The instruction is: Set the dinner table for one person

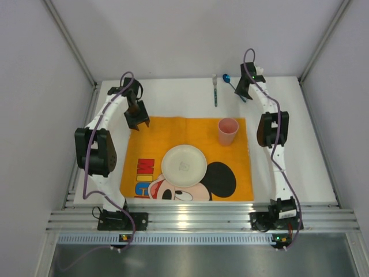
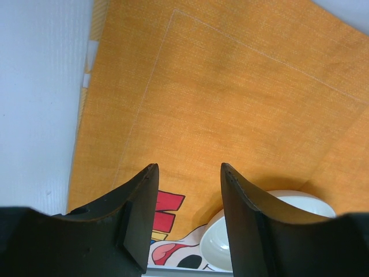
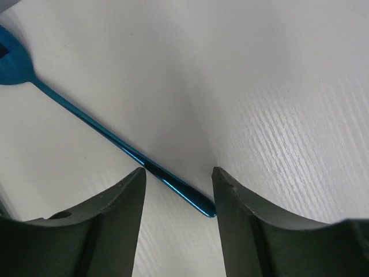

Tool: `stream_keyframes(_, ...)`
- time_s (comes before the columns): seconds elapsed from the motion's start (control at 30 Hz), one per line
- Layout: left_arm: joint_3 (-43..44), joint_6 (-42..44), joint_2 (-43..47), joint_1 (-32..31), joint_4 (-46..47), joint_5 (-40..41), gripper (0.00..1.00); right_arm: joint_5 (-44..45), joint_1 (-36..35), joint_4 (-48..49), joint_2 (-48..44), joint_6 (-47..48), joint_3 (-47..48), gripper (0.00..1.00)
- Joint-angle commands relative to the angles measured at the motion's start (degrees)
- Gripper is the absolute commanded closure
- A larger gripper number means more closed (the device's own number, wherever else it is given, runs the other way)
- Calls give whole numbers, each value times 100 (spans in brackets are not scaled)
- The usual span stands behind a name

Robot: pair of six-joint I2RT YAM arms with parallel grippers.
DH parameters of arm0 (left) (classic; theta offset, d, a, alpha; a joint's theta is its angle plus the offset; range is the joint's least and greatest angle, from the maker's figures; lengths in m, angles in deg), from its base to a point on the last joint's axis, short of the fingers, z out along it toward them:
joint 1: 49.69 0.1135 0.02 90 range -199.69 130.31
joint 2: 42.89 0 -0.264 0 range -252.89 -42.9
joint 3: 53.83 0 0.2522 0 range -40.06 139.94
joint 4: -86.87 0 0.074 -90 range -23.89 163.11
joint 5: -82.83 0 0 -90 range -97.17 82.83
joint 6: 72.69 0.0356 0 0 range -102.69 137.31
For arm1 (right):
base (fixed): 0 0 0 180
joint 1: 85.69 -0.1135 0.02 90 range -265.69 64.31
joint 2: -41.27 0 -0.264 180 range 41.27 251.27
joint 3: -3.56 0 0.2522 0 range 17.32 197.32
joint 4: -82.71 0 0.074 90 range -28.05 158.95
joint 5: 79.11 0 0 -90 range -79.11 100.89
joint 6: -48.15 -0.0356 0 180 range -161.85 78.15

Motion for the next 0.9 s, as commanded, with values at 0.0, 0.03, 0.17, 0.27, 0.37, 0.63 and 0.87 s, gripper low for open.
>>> stream_keyframes(0.0, 90, 78, 230, 42, 132, -60, 48, -214, -39, -721, 235, -192, -75, 49)
stream_keyframes(0.03, 90, 87, 221, 42, 140, -60, 48, -249, -21, -704, 235, -175, -75, 48)
stream_keyframes(0.17, 108, 78, 186, 42, 132, -51, 48, -355, -39, -616, 252, -183, -93, 49)
stream_keyframes(0.27, 125, 70, 151, 42, 114, -60, 48, -547, -30, -545, 305, -131, -93, 52)
stream_keyframes(0.37, 152, 70, 133, 42, 88, -60, 48, -776, -83, -598, 410, 53, 30, 56)
stream_keyframes(0.63, 125, 52, 159, 42, 61, -25, 48, -988, -364, -1011, 410, 476, -57, 53)
stream_keyframes(0.87, 125, 17, 107, 42, 53, -60, 48, -1068, -443, -1125, 410, 520, -57, 60)
